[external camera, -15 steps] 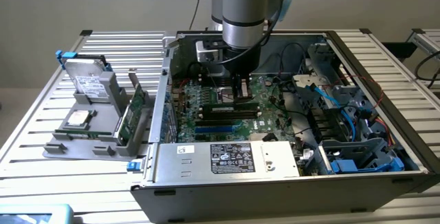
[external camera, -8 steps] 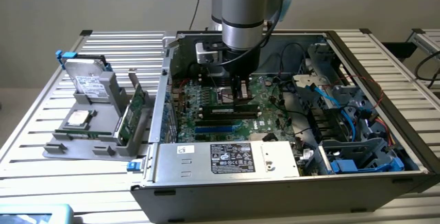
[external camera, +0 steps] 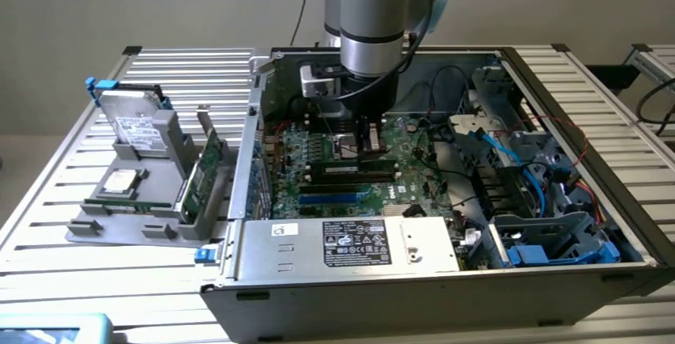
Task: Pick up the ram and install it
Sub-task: 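Insert the ram into the slot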
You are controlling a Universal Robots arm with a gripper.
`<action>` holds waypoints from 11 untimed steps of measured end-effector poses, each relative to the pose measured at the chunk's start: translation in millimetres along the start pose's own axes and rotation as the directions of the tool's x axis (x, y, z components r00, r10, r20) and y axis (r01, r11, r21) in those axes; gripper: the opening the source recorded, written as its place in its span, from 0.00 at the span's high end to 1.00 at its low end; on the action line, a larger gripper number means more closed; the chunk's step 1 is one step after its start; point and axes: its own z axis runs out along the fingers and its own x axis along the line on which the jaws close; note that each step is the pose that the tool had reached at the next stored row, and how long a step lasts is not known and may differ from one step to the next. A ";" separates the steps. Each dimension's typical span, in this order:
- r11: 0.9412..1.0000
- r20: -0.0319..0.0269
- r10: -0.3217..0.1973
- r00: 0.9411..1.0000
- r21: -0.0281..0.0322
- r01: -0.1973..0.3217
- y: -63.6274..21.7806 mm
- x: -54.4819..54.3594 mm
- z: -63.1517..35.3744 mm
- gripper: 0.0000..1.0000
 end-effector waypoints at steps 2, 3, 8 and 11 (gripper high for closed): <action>1.000 -0.001 0.000 1.000 0.000 0.000 0.0 -0.1 0.9 0.86; 1.000 -0.002 0.000 1.000 0.000 0.000 0.1 0.0 1.0 0.86; 1.000 -0.003 0.000 1.000 0.000 0.000 0.1 0.0 1.5 0.86; 1.000 -0.005 0.000 1.000 0.000 0.000 0.1 -0.1 2.3 0.86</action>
